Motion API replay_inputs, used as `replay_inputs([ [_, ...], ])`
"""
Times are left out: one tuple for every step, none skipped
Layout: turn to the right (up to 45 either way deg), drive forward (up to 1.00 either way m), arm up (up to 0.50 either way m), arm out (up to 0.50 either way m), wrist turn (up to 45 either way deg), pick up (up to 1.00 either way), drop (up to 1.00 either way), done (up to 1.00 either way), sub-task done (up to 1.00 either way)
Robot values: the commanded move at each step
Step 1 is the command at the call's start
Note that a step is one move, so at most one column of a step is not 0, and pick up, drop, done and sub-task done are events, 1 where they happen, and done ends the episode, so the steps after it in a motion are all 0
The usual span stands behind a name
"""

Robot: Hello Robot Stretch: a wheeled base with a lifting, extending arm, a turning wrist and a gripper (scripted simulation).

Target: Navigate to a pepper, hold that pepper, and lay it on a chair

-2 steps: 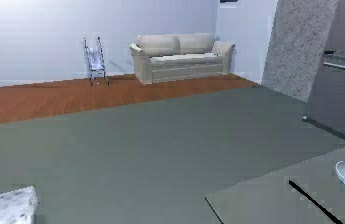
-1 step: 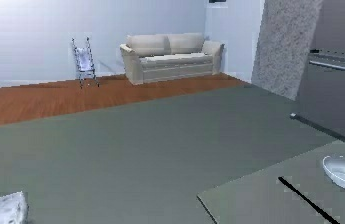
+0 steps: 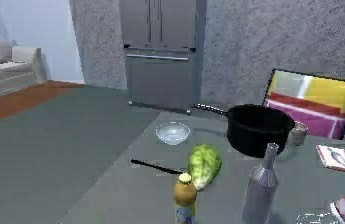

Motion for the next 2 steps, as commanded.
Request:
replay_inputs([
  [45.0,0.0,0.0,0.0,0.0,0.0,0.0,0.0,0.0],
  [45.0,0.0,0.0,0.0,0.0,0.0,0.0,0.0,0.0],
])
